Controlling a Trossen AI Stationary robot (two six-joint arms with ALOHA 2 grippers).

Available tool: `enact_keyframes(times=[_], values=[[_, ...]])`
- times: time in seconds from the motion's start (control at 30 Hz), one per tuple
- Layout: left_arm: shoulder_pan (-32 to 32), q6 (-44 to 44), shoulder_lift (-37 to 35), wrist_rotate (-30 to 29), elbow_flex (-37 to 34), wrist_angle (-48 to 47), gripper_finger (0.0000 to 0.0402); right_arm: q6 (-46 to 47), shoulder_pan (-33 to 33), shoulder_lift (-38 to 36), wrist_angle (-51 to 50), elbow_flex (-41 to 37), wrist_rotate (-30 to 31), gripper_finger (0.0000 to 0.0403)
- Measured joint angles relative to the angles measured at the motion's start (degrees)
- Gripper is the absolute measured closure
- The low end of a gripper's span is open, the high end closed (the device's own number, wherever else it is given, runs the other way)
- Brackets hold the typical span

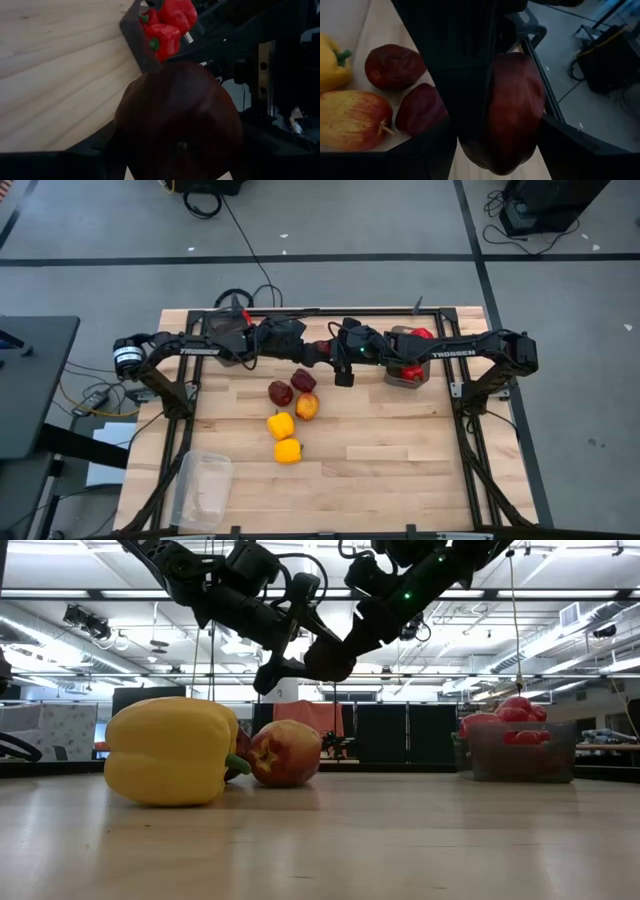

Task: Sort produce into baskets
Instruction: Put the red apple into the left black bin

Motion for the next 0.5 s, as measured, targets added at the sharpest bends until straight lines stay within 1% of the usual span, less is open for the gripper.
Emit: enact_keyframes(times=[0.07,0.13,0.23,0.33,0.43,0.5], values=[[0.62,0.21,-0.01,0.05,0.00,0.01,0.0143,2.45,0.07,0.00,-0.02,0.00,1.60,0.0131],[1.71,0.40,-0.32,0.41,0.00,-0.76,0.0143,6.40,0.01,-0.38,-0.73,0.05,1.20,0.0120],[4.15,2.20,-1.60,-1.33,-0.11,-4.47,0.0144,12.95,-0.23,-2.05,-2.81,0.12,-5.15,0.0102],[7.19,5.89,-4.29,-2.36,-0.11,-12.57,0.0144,17.55,-0.58,-3.21,-5.08,0.15,-10.28,0.0087],[10.16,9.94,-7.31,-4.19,-0.13,-21.91,0.0144,20.42,-1.06,-3.78,-5.10,0.15,-12.74,0.0079],[12.17,12.58,-9.84,-6.94,-0.09,-27.12,0.0144,22.32,-1.21,-3.38,-5.13,0.15,-13.90,0.0078]])
